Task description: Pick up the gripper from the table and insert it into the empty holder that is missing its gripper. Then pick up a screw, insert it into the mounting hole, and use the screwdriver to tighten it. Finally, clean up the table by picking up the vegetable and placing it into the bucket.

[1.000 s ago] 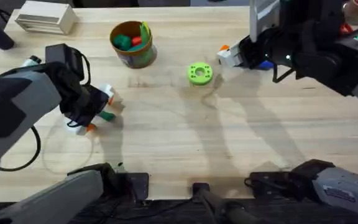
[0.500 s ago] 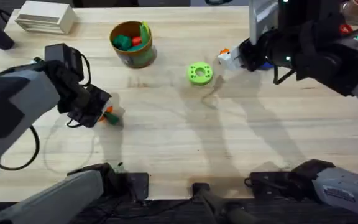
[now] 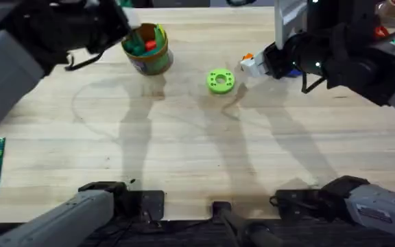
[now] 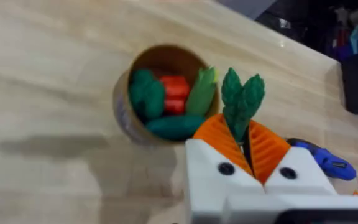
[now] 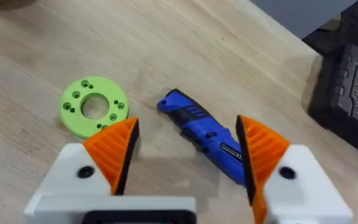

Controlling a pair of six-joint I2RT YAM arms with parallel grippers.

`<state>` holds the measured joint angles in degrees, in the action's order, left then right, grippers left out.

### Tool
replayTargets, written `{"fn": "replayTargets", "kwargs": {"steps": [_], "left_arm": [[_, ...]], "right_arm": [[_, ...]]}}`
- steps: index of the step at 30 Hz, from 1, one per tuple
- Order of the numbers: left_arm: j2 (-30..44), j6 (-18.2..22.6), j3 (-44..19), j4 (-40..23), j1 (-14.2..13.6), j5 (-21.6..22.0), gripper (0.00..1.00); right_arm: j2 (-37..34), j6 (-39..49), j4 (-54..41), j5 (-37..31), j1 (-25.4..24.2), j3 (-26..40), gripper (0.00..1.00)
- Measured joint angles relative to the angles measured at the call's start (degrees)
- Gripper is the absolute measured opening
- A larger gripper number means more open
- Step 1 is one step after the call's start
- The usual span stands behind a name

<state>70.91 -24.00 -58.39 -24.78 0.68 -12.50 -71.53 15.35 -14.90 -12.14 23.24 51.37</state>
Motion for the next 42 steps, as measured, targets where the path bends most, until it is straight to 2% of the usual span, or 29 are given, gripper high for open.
{"fn": "replayTargets", "kwargs": {"steps": [5, 13, 18, 19, 20, 21, 25, 26, 31, 36, 37, 38, 42], "left_arm": [[5.97, 3.76, 0.00, 7.61, -0.43, -0.20, 0.012], [17.20, 5.17, 0.00, 16.98, -0.39, -0.71, 0.010], [19.26, 5.54, 0.00, 17.08, -0.39, -1.71, 0.009], [19.26, 5.64, 0.00, 17.06, -0.36, -1.74, 0.050], [19.26, 5.71, 0.00, 17.06, -0.29, -1.85, 0.161], [19.26, 5.82, 0.00, 17.06, -0.20, -1.89, 0.289], [19.26, 5.83, 0.00, 16.75, 0.40, -1.91, 0.911], [19.24, 5.80, 0.00, 16.61, 0.56, -1.93, 0.967], [17.34, 5.90, 0.00, 16.30, 0.64, -1.95, 0.986], [7.57, 8.96, 0.00, 13.02, 0.64, -3.83, 0.987], [4.73, 9.99, 0.00, 11.21, 0.64, -4.58, 0.987], [-3.36, 13.56, -0.10, 4.34, 0.41, -7.07, 0.987], [-12.48, 19.07, -0.26, -9.07, -0.88, -10.58, 0.987]], "right_arm": [[0.00, -0.02, -0.04, 0.00, 0.00, 0.00, 0.903], [0.00, -0.06, -0.35, 0.00, 0.00, 0.00, 0.908], [0.00, -0.15, -0.39, 0.00, 0.00, 0.00, 0.910], [0.00, -0.15, -0.39, 0.00, 0.00, 0.00, 0.910], [0.00, -0.15, -0.39, 0.00, 0.00, 0.00, 0.910], [0.00, -0.15, -0.39, 0.00, 0.00, 0.00, 0.910], [0.00, -0.15, -0.39, 0.00, 0.00, 0.00, 0.910], [0.00, -0.15, -0.42, 0.00, 0.00, 0.00, 0.910], [0.32, -2.23, -1.00, 0.00, 0.00, 0.00, 0.916], [5.65, -4.51, -9.50, -0.03, 0.00, 0.88, 0.917], [7.12, -4.73, -12.05, -0.03, 0.00, 1.68, 0.917], [11.07, -6.10, -19.22, -0.02, 0.00, 5.10, 0.917], [16.38, -9.06, -27.45, -0.02, 0.00, 9.13, 0.917]]}}
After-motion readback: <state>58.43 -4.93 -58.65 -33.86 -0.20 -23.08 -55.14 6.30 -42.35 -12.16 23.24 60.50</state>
